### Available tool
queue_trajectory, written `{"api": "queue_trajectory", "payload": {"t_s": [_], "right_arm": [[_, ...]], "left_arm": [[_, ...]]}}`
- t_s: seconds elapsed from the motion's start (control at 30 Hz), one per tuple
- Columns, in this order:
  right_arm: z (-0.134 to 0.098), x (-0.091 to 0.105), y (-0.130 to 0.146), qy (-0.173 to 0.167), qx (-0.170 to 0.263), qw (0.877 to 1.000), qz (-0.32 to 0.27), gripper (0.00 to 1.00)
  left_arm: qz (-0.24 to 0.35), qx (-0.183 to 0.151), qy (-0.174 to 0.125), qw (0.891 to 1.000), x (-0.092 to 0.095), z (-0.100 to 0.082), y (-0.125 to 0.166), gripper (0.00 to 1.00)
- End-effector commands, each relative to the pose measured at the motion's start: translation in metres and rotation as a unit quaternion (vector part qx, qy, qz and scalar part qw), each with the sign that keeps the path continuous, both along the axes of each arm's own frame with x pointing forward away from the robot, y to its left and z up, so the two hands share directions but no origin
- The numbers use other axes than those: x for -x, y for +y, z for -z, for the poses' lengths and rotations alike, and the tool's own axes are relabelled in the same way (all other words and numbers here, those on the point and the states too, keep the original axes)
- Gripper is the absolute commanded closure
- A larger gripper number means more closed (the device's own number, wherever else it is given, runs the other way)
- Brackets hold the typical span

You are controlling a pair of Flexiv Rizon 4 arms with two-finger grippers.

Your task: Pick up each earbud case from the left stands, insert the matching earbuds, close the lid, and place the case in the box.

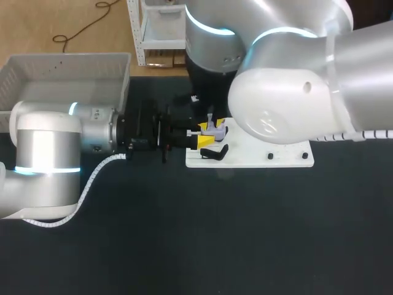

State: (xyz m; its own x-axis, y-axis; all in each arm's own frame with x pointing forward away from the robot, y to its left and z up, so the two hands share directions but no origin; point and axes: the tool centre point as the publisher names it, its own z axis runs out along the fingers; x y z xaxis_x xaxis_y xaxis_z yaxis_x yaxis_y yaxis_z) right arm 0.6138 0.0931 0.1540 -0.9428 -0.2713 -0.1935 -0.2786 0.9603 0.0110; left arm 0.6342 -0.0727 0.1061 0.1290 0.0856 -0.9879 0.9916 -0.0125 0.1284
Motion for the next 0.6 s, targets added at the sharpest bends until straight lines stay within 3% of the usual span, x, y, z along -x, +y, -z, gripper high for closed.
{"api": "queue_trajectory", "payload": {"t_s": [0.03,0.6], "right_arm": [[-0.0002,-0.0022,-0.0001,0.001,0.001,1.000,0.000,1.00],[0.0011,-0.0081,0.0014,0.003,0.006,1.000,0.001,1.00]], "left_arm": [[-0.003,0.001,-0.002,1.000,0.0014,0.0008,0.0000,1.00],[-0.003,0.001,-0.002,1.000,0.0014,0.0008,0.0000,1.00]]}}
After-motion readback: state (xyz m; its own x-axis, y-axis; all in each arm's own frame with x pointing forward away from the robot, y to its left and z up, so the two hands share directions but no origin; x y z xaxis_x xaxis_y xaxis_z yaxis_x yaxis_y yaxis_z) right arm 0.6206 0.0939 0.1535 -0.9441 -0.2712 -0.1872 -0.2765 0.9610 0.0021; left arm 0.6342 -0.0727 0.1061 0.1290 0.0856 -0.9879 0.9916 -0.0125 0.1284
